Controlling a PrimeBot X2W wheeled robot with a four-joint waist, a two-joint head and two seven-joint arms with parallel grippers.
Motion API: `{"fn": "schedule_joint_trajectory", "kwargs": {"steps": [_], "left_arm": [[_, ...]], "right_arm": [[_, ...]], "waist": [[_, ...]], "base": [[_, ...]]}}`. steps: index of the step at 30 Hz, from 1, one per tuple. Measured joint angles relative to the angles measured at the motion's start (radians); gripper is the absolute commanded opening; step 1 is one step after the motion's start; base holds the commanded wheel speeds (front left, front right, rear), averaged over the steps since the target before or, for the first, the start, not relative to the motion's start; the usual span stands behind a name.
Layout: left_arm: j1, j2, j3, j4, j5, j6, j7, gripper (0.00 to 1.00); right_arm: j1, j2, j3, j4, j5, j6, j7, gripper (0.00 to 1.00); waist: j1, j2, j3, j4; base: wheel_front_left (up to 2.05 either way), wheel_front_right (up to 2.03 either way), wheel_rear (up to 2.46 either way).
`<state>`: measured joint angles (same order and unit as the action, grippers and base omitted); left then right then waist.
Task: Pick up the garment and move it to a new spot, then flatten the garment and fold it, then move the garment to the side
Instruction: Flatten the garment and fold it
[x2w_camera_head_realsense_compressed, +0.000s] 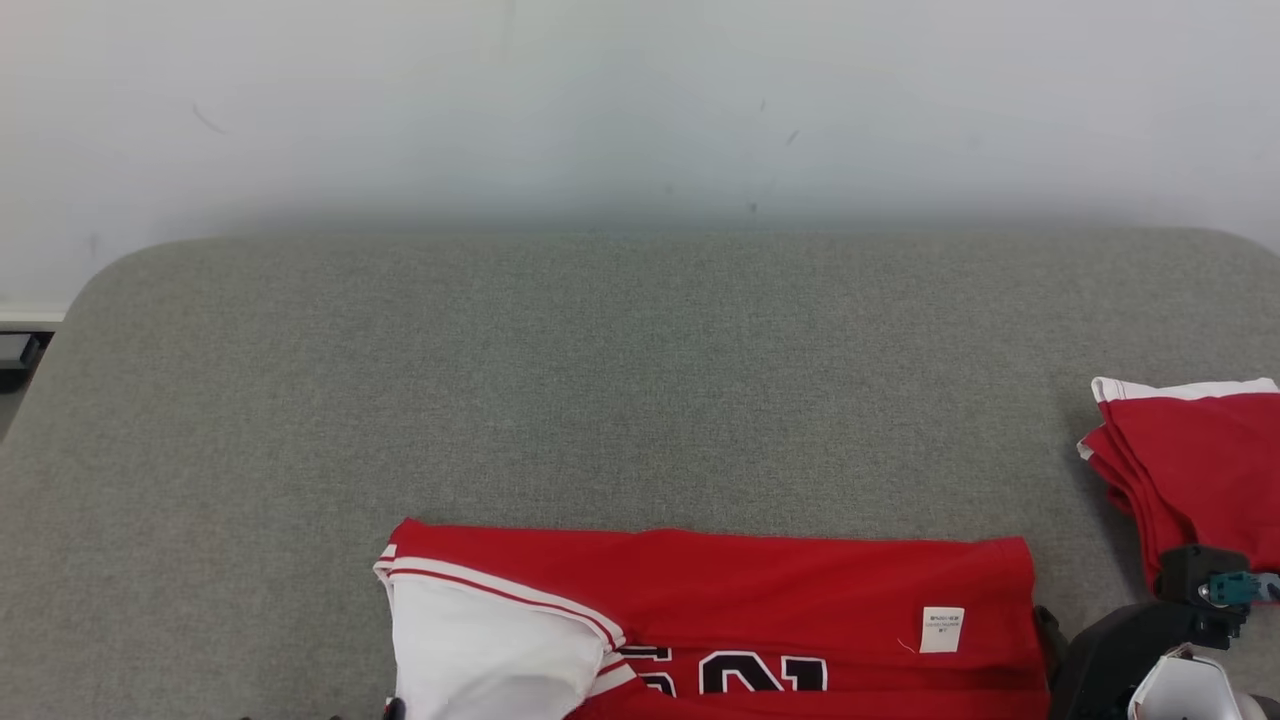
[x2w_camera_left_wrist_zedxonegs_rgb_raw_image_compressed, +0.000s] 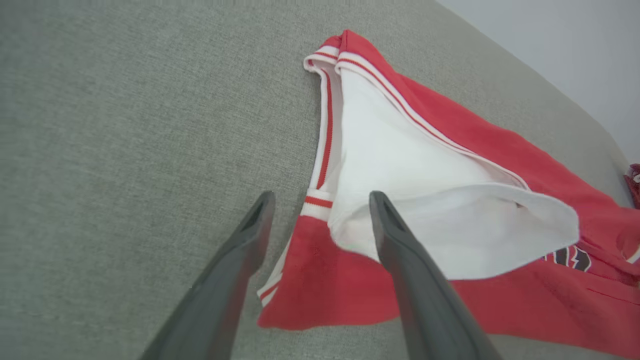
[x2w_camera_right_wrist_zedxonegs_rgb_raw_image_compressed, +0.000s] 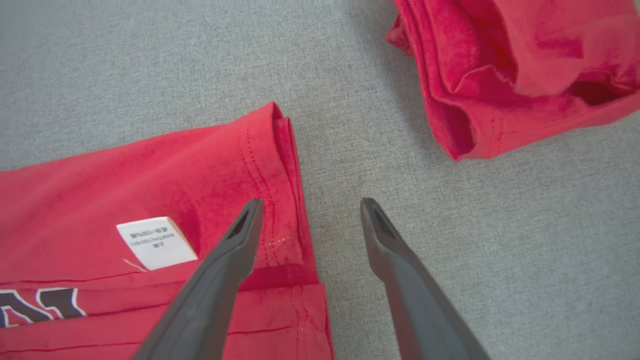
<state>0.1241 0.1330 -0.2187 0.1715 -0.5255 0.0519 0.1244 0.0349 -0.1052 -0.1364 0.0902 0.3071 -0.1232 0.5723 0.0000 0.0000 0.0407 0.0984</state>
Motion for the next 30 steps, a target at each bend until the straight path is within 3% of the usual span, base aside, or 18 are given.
{"fn": "schedule_joint_trajectory", "kwargs": {"steps": [8, 17, 22, 30], "left_arm": [[0.0, 0.033, 0.038, -0.01, 0.015, 0.014, -0.011, 1.0], [-0.032, 0.047, 0.061, -0.112, 0.073, 0.018, -0.13, 1.0], [-0.073, 0.064, 0.046, -0.147, 0.104, 0.009, -0.173, 1.0], [-0.092, 0.077, 0.039, -0.147, 0.13, 0.007, -0.196, 1.0]], "right_arm": [[0.004, 0.011, -0.029, -0.035, -0.005, 0.0, -0.031, 1.0], [0.017, 0.026, -0.047, -0.114, -0.004, 0.002, -0.145, 1.0], [0.017, 0.027, -0.025, -0.127, 0.022, 0.059, -0.234, 1.0], [0.017, 0.037, 0.003, -0.126, 0.036, 0.112, -0.369, 1.0]], "waist": [[0.0, 0.0, -0.035, 0.001], [-0.0001, 0.0, -0.081, -0.003], [-0.0001, 0.0, -0.102, -0.01], [0.0, 0.0, -0.127, -0.042]], "base": [[0.0, 0.0, 0.0], [0.0, 0.0, 0.0], [0.0, 0.0, 0.0], [0.0, 0.0, 0.0]]}}
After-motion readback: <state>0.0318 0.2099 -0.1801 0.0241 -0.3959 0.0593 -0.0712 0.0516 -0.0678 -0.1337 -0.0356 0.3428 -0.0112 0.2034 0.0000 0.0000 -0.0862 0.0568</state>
